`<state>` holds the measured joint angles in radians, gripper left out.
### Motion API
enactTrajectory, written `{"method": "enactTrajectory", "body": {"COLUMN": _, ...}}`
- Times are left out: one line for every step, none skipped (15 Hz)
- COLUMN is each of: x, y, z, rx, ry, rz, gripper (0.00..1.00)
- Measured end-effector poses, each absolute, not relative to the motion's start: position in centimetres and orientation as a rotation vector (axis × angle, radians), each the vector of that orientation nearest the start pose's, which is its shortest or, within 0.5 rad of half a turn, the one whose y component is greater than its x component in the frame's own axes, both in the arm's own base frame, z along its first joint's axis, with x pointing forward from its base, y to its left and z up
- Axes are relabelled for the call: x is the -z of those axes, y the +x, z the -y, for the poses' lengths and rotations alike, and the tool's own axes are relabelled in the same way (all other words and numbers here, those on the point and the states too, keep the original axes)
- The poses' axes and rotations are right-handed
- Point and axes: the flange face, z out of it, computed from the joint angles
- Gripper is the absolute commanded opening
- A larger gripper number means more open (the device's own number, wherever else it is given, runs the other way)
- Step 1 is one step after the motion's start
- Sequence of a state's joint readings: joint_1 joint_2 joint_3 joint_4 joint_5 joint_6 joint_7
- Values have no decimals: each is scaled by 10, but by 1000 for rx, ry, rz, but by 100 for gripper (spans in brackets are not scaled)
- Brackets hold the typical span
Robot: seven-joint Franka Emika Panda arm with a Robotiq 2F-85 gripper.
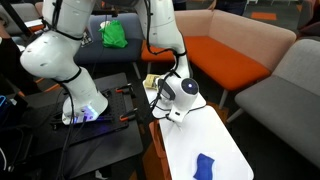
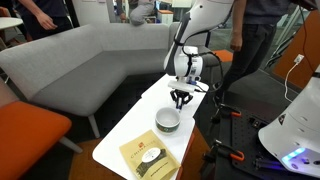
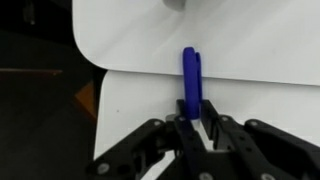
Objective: Put the marker inside the mug cup
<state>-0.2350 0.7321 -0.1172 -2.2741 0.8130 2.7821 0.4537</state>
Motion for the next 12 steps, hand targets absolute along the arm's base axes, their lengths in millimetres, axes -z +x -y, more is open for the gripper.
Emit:
{"method": "enactTrajectory", "body": {"x": -24, "y": 415, "z": 198, "rx": -257, "ry": -2140, "rz": -2139, "gripper": 2}}
{"method": "enactTrajectory", "body": {"x": -26, "y": 416, "z": 197, "rx": -241, "ry": -2150, "rz": -2137, "gripper": 3}}
{"method": "enactTrajectory", "body": {"x": -29, "y": 418, "z": 195, "rx": -222, "ry": -2161, "rz": -2133, "gripper": 4}}
{"method": "enactTrajectory", "body": {"x": -35, "y": 421, "z": 193, "rx": -188, "ry": -2177, "rz": -2127, "gripper": 4}}
{"method": "enactTrajectory", "body": {"x": -44, "y": 425, "z": 189, "rx": -138, "ry": -2199, "rz": -2115, "gripper": 4}}
{"method": "enactTrajectory", "body": {"x": -55, "y": 430, "z": 184, "rx": -72, "ry": -2233, "rz": -2092, "gripper": 4}}
{"method": "enactTrajectory", "body": {"x": -70, "y": 434, "z": 177, "rx": 0, "ry": -2280, "rz": -2053, "gripper": 4}}
{"method": "enactTrajectory", "body": {"x": -84, "y": 436, "z": 168, "rx": 57, "ry": -2330, "rz": -2005, "gripper": 4}}
{"method": "enactTrajectory", "body": {"x": -98, "y": 436, "z": 158, "rx": 94, "ry": -2382, "rz": -1945, "gripper": 4}}
{"method": "enactTrajectory", "body": {"x": -111, "y": 435, "z": 148, "rx": 127, "ry": -2428, "rz": -1883, "gripper": 4}}
{"method": "enactTrajectory", "body": {"x": -124, "y": 433, "z": 139, "rx": 161, "ry": -2475, "rz": -1815, "gripper": 4}}
{"method": "enactTrajectory", "body": {"x": -136, "y": 430, "z": 133, "rx": 195, "ry": -2519, "rz": -1749, "gripper": 4}}
